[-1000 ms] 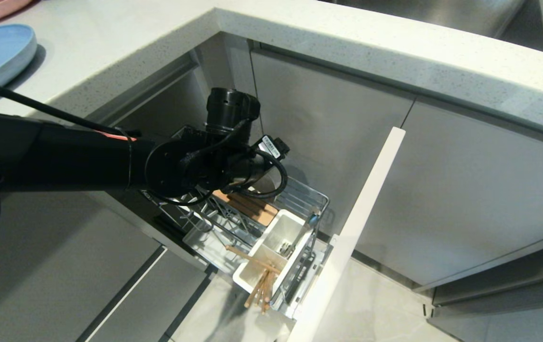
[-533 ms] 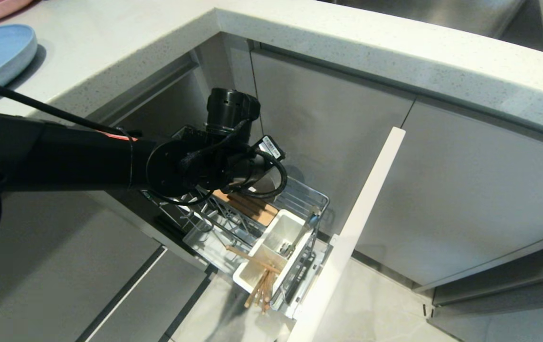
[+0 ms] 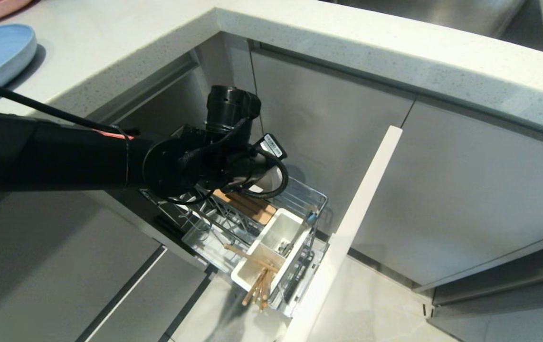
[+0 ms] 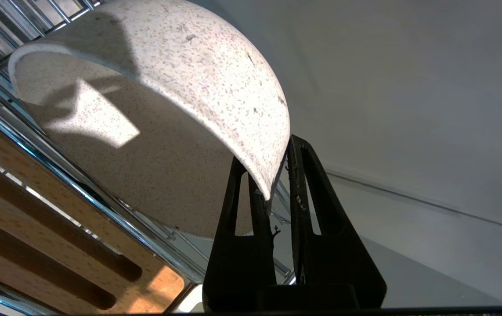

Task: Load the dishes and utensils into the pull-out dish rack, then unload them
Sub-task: Take the bowl out of the cupboard

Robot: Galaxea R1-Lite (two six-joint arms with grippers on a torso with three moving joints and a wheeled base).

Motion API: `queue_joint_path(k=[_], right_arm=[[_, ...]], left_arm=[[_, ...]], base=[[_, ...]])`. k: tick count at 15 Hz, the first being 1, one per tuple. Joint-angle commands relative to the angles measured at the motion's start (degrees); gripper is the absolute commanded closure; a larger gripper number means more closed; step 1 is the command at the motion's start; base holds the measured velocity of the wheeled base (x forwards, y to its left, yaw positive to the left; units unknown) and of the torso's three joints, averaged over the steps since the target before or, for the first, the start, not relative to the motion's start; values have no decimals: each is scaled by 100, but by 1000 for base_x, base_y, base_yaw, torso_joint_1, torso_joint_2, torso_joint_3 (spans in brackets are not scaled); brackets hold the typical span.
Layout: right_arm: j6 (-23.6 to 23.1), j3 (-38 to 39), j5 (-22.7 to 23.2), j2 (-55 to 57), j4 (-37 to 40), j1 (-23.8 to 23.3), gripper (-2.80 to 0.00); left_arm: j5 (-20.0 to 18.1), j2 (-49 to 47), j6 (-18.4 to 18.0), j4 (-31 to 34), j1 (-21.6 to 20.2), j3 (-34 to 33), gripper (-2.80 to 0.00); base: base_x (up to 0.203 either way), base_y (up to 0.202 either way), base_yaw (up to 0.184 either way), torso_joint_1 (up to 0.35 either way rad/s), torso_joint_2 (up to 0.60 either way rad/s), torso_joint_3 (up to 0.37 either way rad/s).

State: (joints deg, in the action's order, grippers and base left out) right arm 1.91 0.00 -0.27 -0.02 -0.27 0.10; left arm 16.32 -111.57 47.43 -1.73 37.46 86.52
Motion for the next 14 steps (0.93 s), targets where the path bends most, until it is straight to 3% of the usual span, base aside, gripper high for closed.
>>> queue_joint_path(k=[1, 14], right_arm=[[3, 9, -1, -24, 0, 5, 0], [3, 9, 0, -24, 0, -1, 0]], left_arm=[[29, 83, 30, 6, 16, -12, 0], [-155, 1476, 60, 10, 106, -227, 0]], base=[[0, 0, 0, 0, 0, 0], [0, 0, 0, 0, 0, 0]])
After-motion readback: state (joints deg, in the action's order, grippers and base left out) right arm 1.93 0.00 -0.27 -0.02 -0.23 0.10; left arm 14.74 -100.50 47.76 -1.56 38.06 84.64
